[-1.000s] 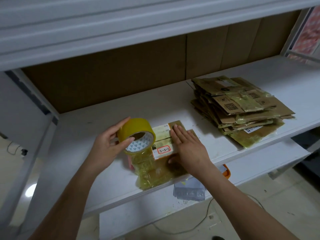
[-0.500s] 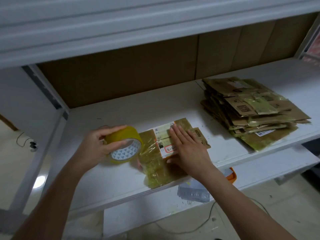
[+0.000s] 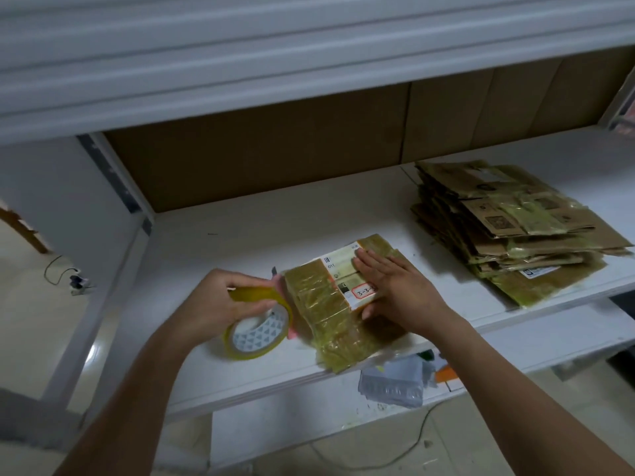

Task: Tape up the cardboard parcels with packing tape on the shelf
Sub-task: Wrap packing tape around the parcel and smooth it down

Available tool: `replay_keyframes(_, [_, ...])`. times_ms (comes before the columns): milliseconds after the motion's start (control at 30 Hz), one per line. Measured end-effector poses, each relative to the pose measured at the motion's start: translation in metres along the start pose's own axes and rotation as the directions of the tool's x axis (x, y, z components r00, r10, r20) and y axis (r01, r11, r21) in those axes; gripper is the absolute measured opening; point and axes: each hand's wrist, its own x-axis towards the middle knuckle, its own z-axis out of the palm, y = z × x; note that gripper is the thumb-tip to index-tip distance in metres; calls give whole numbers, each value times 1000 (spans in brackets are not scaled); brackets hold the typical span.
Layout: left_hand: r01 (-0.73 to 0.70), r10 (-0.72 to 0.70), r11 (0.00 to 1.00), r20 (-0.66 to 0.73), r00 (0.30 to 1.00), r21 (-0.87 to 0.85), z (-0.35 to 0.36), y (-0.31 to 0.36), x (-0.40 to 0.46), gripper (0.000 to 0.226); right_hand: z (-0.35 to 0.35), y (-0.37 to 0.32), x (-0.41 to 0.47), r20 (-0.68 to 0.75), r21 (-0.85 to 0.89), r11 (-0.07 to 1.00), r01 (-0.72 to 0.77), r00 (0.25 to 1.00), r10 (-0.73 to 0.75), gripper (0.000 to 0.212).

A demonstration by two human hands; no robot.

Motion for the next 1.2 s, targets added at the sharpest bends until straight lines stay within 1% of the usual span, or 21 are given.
replay_keyframes(100, [12, -11, 1000, -20, 1000, 14, 8, -9, -5, 26, -4, -7, -2, 19, -23, 1000, -19, 1000, 19, 99])
replay_keyframes(167, [30, -30, 999, -19, 999, 11, 10, -11, -6, 26, -6, -15, -5, 2, -75, 996, -54, 998, 55, 94])
replay_keyframes(233, [40, -39, 999, -16, 999, 19, 10, -13, -6, 24, -6, -28, -9, -32, -102, 993, -55, 998, 52, 92])
replay_keyframes(333, [59, -59, 998, -20, 998, 36, 8, -15, -9, 25, 1, -44, -14, -52, -10, 1000, 19, 998, -20, 102])
replay_keyframes(400, [72, -71, 997, -25, 997, 25, 8, -16, -9, 26, 6, -42, -12, -63, 38, 999, 37, 997, -35, 109])
replay_keyframes(467, [78, -79, 997, -20, 997, -11, 10, -16, -10, 24, 8, -32, -8, -60, 111, 994, 23, 998, -17, 108])
replay_keyframes(533, [83, -83, 995, -9, 996, -48, 13, -14, -11, 22, 5, -25, -2, -27, 167, 986, 22, 999, -18, 105])
replay_keyframes(633, [86, -87, 991, -2, 996, -101, 15, -14, -12, 30, -4, -26, 1, 36, 131, 991, -2, 999, -3, 103])
replay_keyframes(700, [86, -88, 989, -5, 996, -120, 16, -15, -13, 36, -8, -37, -2, 52, 81, 997, -13, 999, 9, 106])
replay_keyframes(800, [108, -113, 982, -22, 993, -152, 21, -14, -13, 28, 0, -55, -9, -36, 44, 998, 40, 999, -38, 108])
replay_keyframes(900, [118, -128, 985, -74, 989, -129, 25, -11, -9, 12, 10, -50, -5, -16, 27, 999, 42, 999, -41, 108])
replay_keyframes(967, [106, -126, 981, -120, 985, -161, 26, -6, -8, 9, 5, -40, 2, 4, 49, 998, 49, 999, -49, 113])
replay_keyframes(1033, [80, -111, 975, -137, 984, -209, 28, 3, -4, 9, -4, -27, 6, 24, 98, 994, 52, 998, -54, 106])
replay_keyframes(1100, [51, -84, 967, -122, 989, -251, 36, 13, 1, 9, -9, -13, 9, 28, 177, 984, 16, 999, -21, 95])
replay_keyframes(1200, [69, -91, 958, -69, 993, -277, 52, 19, 9, 16, -12, 0, 13, 81, 297, 954, -40, 997, 16, 90])
